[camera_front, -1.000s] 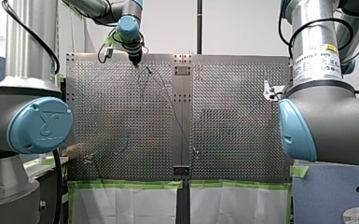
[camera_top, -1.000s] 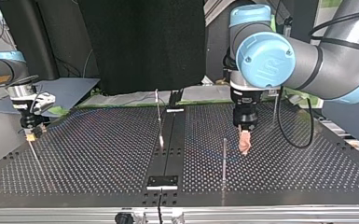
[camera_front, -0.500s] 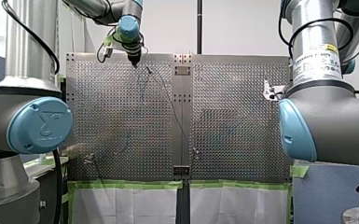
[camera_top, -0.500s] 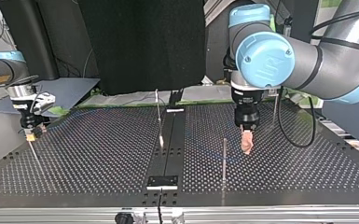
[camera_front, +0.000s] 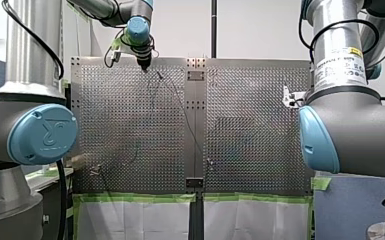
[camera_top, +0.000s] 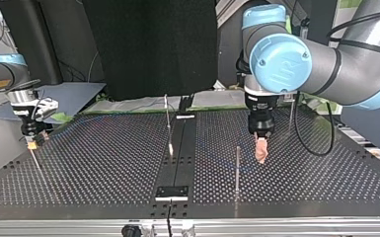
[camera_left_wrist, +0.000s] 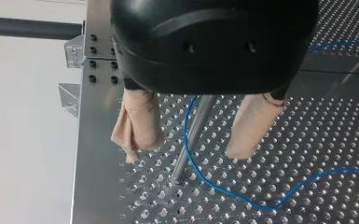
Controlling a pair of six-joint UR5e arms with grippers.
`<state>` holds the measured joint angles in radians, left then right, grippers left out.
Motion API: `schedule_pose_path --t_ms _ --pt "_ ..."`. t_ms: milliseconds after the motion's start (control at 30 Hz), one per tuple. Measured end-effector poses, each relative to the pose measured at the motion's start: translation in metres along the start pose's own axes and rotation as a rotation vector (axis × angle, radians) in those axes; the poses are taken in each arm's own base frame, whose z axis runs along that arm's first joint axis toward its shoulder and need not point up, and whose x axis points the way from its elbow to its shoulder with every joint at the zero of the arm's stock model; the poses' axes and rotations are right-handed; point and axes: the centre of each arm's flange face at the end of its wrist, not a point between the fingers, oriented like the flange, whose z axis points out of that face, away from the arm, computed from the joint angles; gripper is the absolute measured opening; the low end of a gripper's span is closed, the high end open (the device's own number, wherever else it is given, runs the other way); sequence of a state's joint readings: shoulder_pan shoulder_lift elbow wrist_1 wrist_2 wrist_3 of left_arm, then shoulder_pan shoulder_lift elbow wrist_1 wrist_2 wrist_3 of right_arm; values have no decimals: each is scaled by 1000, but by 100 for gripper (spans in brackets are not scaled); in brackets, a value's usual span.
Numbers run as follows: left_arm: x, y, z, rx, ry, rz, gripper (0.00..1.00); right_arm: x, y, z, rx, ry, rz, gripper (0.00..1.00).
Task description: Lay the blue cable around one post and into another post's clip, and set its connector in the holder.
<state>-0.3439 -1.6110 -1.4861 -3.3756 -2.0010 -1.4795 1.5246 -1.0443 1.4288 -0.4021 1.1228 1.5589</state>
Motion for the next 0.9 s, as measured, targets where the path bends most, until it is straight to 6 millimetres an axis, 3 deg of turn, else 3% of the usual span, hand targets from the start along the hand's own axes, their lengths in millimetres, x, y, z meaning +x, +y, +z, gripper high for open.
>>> schedule_pose_path --t_ms 367,900 --pt "7 -12 -4 44 -9 -26 100 0 1 0 -1 0 0 98" --pt "63 -48 -9 227 -9 -171 100 0 1 0 -1 0 0 98"
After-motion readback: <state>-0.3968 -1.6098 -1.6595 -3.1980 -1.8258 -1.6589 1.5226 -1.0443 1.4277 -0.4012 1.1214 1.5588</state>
